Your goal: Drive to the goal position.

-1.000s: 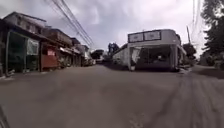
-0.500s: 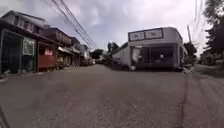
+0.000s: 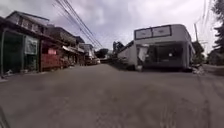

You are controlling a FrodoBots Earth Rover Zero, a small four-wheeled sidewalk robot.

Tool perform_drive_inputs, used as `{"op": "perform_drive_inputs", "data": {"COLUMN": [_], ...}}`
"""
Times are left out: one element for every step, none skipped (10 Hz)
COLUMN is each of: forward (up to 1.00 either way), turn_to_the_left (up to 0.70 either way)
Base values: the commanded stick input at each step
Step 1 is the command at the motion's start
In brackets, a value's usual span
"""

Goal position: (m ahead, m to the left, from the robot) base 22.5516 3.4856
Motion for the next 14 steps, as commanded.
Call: {"op": "perform_drive_inputs", "data": {"forward": [0.70, 0.70, 0.70, 0.70, 0.70, 0.70, 0.70, 0.70, 0.70, 0.70, 0.70, 0.70, 0.70, 0.70], "turn_to_the_left": [0.00, 0.00, 0.00, 0.00, 0.00, 0.00, 0.00, 0.00, 0.00, 0.00, 0.00, 0.00, 0.00, 0.00]}}
